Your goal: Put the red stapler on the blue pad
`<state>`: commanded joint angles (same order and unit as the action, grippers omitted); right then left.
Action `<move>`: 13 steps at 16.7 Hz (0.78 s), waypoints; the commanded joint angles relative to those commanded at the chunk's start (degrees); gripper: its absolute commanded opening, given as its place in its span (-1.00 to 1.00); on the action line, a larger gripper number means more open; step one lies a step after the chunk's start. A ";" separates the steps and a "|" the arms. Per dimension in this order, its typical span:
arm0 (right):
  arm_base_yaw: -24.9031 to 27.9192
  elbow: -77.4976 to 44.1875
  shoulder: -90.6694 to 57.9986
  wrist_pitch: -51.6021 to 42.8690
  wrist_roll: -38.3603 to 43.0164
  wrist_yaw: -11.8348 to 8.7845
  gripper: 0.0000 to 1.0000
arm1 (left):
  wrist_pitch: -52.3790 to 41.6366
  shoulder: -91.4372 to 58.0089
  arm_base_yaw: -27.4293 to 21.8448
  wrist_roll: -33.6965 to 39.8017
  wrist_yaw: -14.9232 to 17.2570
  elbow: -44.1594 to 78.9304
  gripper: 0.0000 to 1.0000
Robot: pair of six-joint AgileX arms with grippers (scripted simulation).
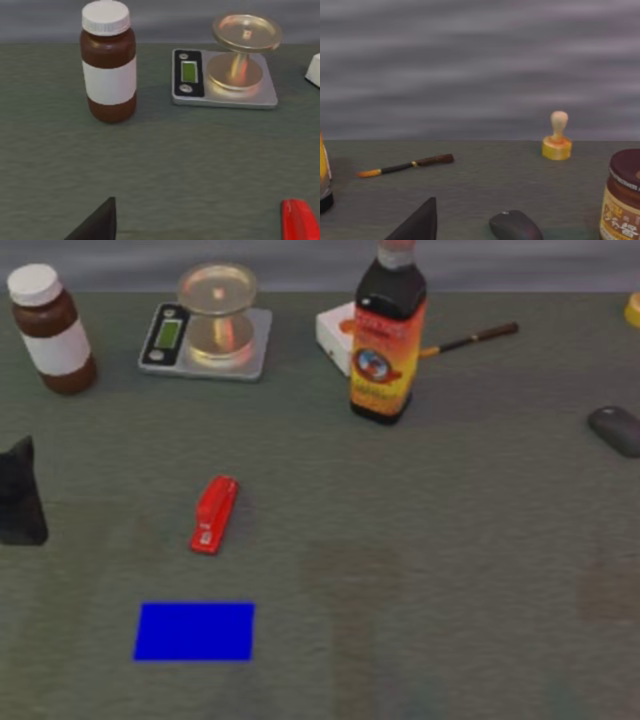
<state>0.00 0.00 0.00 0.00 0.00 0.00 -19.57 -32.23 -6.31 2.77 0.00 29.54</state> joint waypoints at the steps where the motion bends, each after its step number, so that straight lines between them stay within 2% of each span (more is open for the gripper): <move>1: 0.00 0.00 0.00 0.00 0.00 0.00 1.00 | -3.32 -6.02 -0.99 0.39 -0.07 4.80 1.00; 8: 0.00 0.00 0.00 0.00 0.00 0.00 1.00 | -27.71 -51.26 -8.29 3.07 -0.53 38.64 1.00; 13: 0.00 0.00 0.00 0.00 0.00 0.00 1.00 | -41.72 -75.72 -12.77 4.86 -0.53 59.02 1.00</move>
<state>0.00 0.00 0.00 0.00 0.00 0.00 -61.29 -107.95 -19.08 7.63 -0.53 88.56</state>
